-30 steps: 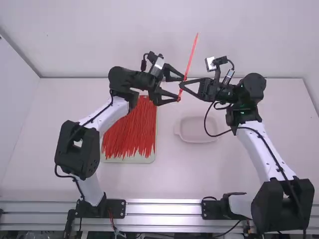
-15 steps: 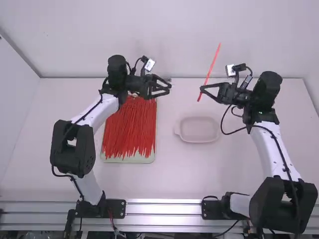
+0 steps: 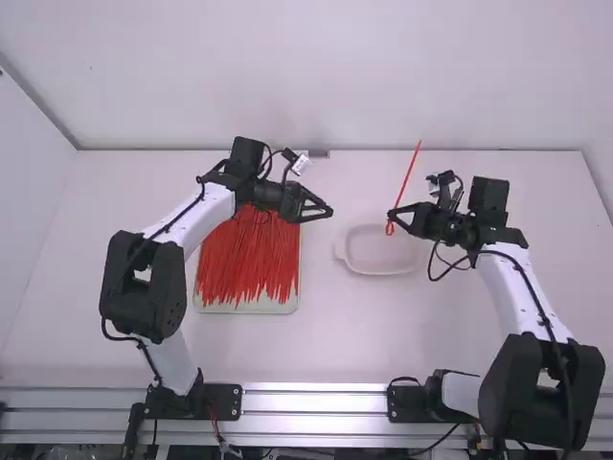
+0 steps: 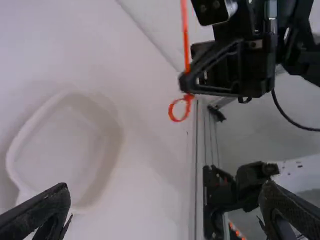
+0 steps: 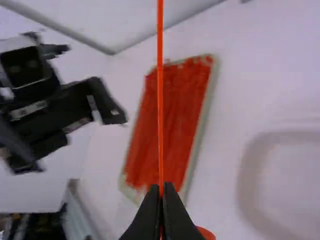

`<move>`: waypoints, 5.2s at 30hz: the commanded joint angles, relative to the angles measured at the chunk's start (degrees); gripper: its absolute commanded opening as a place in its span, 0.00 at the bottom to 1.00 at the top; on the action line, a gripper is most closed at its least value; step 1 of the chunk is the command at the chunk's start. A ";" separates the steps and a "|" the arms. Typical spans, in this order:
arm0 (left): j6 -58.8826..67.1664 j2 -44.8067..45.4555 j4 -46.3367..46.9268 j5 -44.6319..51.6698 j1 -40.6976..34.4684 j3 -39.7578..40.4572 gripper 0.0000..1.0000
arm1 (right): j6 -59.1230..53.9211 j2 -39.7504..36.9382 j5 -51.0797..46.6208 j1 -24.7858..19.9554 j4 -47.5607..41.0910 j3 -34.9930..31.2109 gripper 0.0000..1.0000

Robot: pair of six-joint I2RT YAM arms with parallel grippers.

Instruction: Fasten the cable tie

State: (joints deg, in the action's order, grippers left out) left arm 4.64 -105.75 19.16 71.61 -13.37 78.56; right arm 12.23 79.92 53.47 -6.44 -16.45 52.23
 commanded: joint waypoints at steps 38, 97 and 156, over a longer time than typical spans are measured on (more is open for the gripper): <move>2.25 2.03 -2.78 -3.52 1.60 -2.67 0.99 | 10.23 15.23 -33.57 11.87 15.69 -8.39 0.73; -4.64 44.12 -3.29 -38.30 13.37 -23.94 0.62 | -12.23 -46.44 -53.47 6.44 -2.43 -22.07 0.57; -4.64 103.86 -19.16 -71.61 13.37 -78.56 0.00 | -12.23 -79.92 -53.47 6.44 16.45 -52.23 0.00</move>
State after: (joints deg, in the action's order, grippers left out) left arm -0.08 -2.72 -0.05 0.14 0.05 0.69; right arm -0.16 0.51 0.19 -0.05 0.25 0.71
